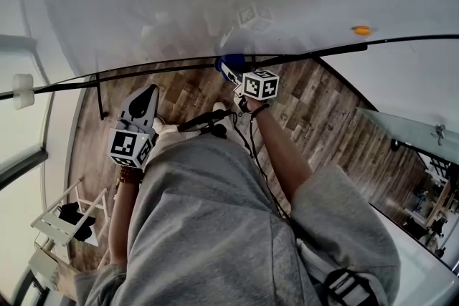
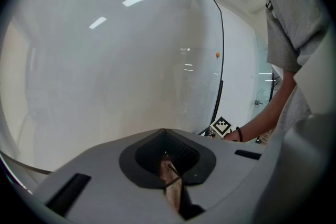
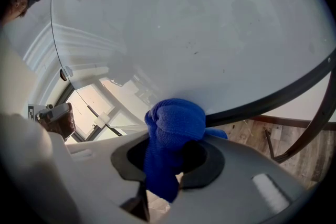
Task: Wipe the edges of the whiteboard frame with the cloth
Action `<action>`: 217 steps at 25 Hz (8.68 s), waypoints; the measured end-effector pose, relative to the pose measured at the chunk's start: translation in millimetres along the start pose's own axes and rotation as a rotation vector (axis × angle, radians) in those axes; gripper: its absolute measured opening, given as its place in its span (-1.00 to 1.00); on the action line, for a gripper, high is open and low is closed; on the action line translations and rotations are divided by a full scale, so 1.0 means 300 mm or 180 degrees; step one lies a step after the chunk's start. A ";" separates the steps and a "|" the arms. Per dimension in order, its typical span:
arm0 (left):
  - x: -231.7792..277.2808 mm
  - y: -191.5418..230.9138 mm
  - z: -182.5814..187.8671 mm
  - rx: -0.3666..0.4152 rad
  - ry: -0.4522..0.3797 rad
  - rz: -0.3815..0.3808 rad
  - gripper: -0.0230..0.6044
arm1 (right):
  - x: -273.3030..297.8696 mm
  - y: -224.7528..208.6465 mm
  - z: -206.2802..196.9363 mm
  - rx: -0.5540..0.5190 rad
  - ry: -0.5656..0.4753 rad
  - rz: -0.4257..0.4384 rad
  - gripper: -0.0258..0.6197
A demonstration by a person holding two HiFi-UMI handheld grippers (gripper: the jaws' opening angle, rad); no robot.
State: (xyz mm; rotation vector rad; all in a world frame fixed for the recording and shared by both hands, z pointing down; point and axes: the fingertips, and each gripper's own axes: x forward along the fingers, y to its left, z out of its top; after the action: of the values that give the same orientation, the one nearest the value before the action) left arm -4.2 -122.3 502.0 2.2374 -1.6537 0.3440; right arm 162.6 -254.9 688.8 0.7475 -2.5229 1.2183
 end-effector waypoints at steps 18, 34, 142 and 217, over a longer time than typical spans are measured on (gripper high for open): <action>-0.041 0.039 -0.005 -0.0016 -0.0025 0.0038 -0.91 | 0.055 0.059 -0.022 -0.0018 0.0060 0.0058 -0.57; -0.094 0.113 -0.001 -0.0032 -0.0072 0.0145 -0.91 | 0.115 0.124 -0.044 -0.0027 0.0125 0.0131 -0.57; -0.815 0.844 -0.173 -0.0362 -0.0275 0.0681 -0.91 | 0.780 0.795 -0.264 0.0522 0.0142 0.0382 -0.57; -0.891 1.339 -0.076 -0.0129 -0.0410 0.0058 -0.91 | 1.175 1.248 -0.394 0.0572 0.0044 0.0413 -0.57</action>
State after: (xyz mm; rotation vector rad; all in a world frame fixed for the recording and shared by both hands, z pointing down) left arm -466.7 13.3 469.6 2.2581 -1.7301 0.1723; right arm -337.3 -87.8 664.6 0.6186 -2.5089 1.5036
